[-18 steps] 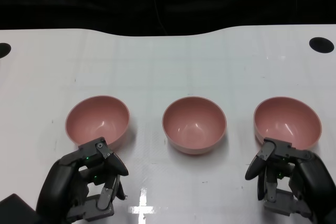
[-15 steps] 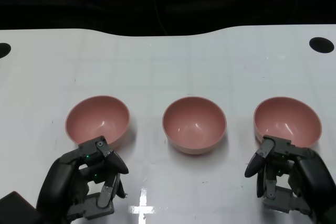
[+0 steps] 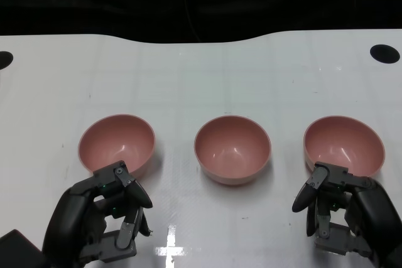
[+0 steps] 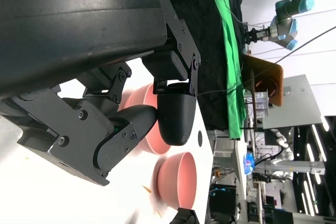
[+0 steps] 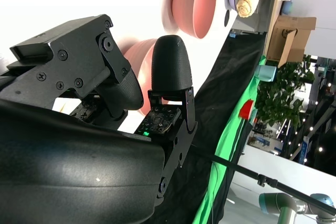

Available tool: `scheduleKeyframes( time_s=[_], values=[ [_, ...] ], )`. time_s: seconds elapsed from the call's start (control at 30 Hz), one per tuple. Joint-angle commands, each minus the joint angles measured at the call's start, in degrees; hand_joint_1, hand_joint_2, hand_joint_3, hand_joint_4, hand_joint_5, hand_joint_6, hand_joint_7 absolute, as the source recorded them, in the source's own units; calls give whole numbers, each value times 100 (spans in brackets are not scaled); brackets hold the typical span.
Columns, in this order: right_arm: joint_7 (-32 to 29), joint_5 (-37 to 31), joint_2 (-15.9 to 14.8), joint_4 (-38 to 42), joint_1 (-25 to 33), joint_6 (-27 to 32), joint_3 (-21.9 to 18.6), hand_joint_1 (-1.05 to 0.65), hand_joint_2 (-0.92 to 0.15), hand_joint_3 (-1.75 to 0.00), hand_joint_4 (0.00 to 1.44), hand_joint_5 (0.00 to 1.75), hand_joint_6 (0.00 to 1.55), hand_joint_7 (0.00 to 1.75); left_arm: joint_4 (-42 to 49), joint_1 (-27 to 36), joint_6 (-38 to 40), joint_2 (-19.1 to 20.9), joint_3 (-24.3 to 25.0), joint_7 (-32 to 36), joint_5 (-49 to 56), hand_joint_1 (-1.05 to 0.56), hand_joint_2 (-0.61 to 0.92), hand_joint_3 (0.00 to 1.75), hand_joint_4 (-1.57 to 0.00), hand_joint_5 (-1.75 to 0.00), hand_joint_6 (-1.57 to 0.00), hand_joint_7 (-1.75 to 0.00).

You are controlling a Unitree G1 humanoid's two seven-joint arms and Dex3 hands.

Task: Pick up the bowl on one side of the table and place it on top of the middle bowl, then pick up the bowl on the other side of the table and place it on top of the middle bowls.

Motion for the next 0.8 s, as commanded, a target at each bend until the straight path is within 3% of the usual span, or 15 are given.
scheduleKeyframes(
  time_s=[0.03,0.33,0.43,0.53,0.63,0.7,0.8],
  values=[
    [-5,53,-28,-118,69,87,-42,-1,-29,-153,95,167,90,130,-74,60,-31,80,57,-18,-5,-18,45,126,-83,-167,-80,-146],
    [-65,-53,-82,-13,30,-237,-104,-4,-28,-151,92,164,87,128,-59,86,10,71,24,-54,-35,-17,45,126,-83,-167,-79,-147],
    [-79,-144,-156,110,-36,-624,-140,-2,-39,-127,76,135,76,106,-85,100,24,71,22,-26,-12,-17,45,126,-83,-167,-79,-148],
    [-300,-585,-244,56,-44,-635,-180,-9,-50,-99,65,114,70,78,-131,113,85,79,28,-24,-34,-18,43,127,-83,-168,-79,-147],
    [-579,-1106,-341,-75,-23,-534,-232,-21,-76,-39,51,109,63,50,-131,112,79,75,20,-53,-51,-19,44,126,-82,-168,-78,-146],
    [-818,-1503,-398,-161,-15,-517,-253,-30,-83,-14,43,101,61,37,-149,124,80,76,7,-35,-13,-19,44,125,-83,-167,-79,-146],
    [-1032,-1913,-494,-278,0,-437,-247,-37,-85,-5,34,91,56,28,-173,137,79,70,-5,-21,6,-19,45,122,-83,-165,-79,-146]
  ],
)
